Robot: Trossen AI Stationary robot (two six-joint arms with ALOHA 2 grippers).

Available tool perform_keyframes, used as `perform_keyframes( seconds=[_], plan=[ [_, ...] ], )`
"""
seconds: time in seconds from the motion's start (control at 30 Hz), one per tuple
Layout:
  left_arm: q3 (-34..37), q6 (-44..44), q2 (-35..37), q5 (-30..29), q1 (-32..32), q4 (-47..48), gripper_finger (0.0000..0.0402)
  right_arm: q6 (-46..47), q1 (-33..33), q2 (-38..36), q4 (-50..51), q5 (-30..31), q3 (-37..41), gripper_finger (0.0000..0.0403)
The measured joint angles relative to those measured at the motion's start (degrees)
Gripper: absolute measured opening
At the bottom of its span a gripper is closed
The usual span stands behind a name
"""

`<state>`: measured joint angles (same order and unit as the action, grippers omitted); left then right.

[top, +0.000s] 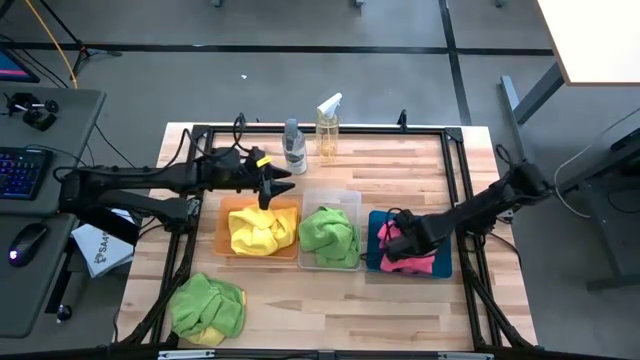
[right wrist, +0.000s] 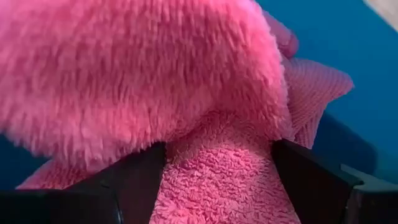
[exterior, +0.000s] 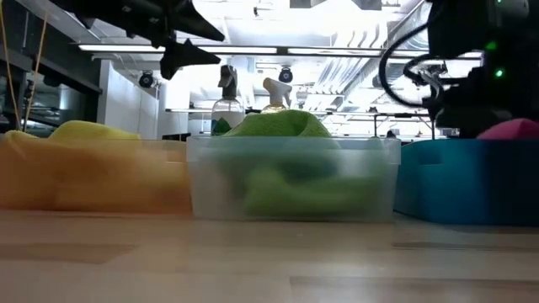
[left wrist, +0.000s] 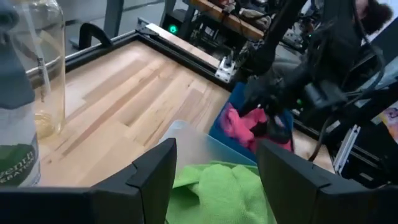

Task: Sort microfiber towel by color & place in baskets
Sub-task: Put the pink microfiber cloth into the blue bin

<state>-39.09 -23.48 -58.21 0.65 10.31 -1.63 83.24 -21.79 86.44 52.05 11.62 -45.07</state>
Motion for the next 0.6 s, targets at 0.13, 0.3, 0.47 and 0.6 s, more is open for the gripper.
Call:
perform_keyframes(
  seconds=[0.13, 0.3, 0.47, 0.6],
  plan=[
    [-0.2, -3.6, 1.9, 0.7, 0.1, -3.1, 0.0206, 0.3, -0.4, -0.3, 2.9, 0.9, -3.2, 0.0298],
    [-3.0, -4.2, 5.8, 1.9, 0.1, -4.3, 0.0206, 0.3, -2.2, -4.9, 11.8, 11.4, -11.8, 0.0298],
    [-3.3, -4.0, 9.0, 9.3, -2.1, -1.3, 0.0206, -9.1, -2.8, -9.0, 11.7, 24.2, -18.9, 0.0298],
    [-3.3, -10.5, 9.4, 17.8, -10.4, 11.2, 0.0206, -19.9, -3.1, -10.3, 5.1, 32.3, -21.4, 0.0298]
  ],
)
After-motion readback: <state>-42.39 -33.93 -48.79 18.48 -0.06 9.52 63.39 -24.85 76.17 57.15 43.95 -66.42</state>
